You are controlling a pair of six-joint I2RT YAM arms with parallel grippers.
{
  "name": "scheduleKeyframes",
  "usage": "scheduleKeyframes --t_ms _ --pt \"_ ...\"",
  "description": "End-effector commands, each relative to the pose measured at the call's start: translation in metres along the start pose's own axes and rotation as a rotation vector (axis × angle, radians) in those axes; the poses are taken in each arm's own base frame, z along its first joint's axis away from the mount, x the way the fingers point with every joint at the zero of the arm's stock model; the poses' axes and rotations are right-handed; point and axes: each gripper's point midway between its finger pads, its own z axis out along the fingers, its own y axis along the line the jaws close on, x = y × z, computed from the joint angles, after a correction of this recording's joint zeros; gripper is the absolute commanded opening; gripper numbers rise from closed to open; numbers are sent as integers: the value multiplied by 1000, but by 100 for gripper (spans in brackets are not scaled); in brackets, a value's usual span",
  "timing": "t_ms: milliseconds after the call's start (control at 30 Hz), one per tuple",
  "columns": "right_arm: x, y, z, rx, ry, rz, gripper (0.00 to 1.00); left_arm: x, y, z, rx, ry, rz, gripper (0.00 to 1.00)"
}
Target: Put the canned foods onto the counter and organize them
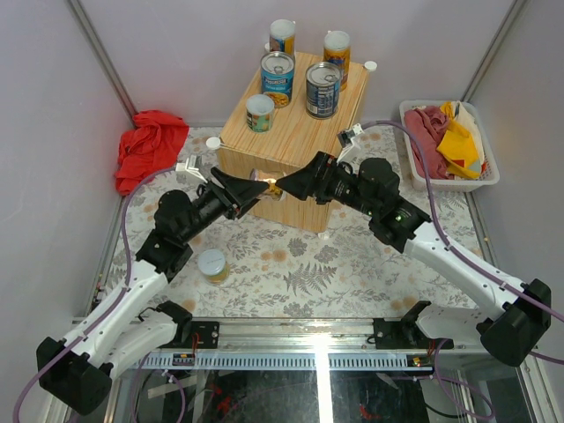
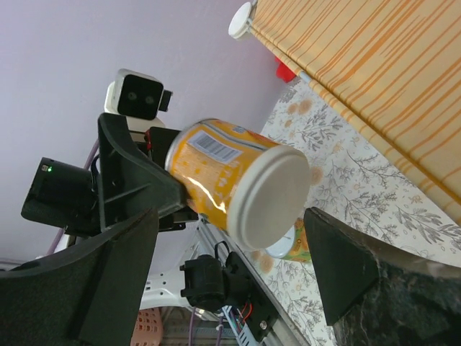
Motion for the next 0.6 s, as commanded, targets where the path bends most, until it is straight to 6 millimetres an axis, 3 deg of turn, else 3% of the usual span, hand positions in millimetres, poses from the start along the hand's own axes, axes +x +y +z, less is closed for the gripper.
scheduleKeyframes --t_ms 0,267,567 --pt "11 -10 2 5 33 49 89 -10 -81 -11 263 -2 43 26" --pt "10 1 3 -77 14 73 88 -5 -100 -14 338 48 3 26" --pt "1 21 5 -176 -16 99 85 0 -106 -15 397 96 -70 26"
